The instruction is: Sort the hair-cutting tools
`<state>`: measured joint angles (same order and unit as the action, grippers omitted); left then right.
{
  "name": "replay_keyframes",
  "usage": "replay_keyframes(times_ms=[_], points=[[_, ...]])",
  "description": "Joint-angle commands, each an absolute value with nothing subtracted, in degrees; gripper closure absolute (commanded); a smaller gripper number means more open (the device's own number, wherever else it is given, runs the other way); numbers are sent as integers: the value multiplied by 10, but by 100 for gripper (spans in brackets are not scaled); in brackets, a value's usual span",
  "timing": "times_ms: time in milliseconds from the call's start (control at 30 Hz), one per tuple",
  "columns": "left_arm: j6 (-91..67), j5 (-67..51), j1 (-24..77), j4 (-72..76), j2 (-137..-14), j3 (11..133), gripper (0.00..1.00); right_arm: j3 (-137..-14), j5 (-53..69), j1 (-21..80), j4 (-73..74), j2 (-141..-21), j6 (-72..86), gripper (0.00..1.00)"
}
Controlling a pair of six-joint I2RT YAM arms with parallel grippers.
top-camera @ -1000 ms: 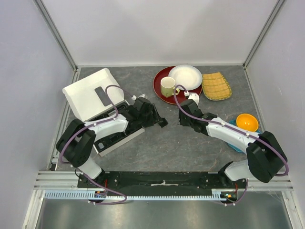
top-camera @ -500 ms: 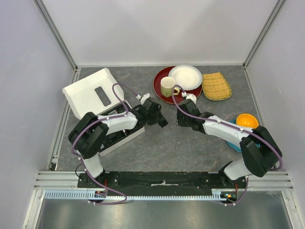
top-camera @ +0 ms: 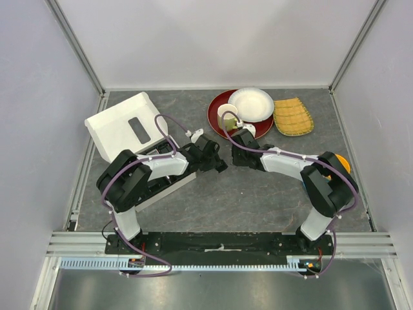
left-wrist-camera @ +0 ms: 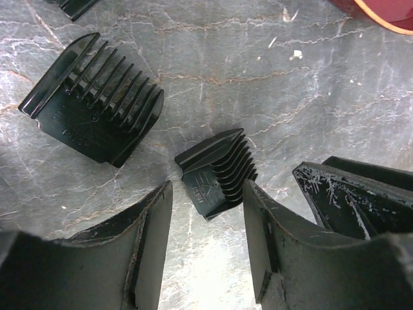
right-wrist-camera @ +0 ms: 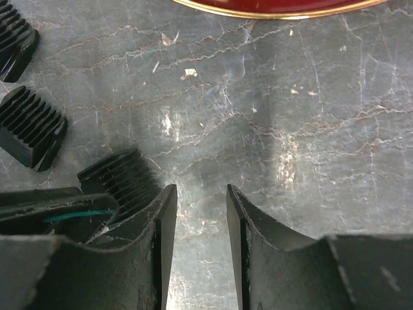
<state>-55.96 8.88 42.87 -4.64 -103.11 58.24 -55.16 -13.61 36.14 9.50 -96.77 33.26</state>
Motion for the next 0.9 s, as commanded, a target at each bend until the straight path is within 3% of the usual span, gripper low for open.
replay_keyframes(times_ms=[0, 633, 867], points=[[-585, 100, 432, -46, -1042, 586, 45, -589, -142, 358, 69, -995, 337, 57], [-594, 36, 432, 70, -1064, 553, 44, -587, -112, 358, 55, -1077, 342, 65], [-597, 26, 432, 119, -1058, 529, 62, -569, -93, 357, 47, -1072, 352, 69]])
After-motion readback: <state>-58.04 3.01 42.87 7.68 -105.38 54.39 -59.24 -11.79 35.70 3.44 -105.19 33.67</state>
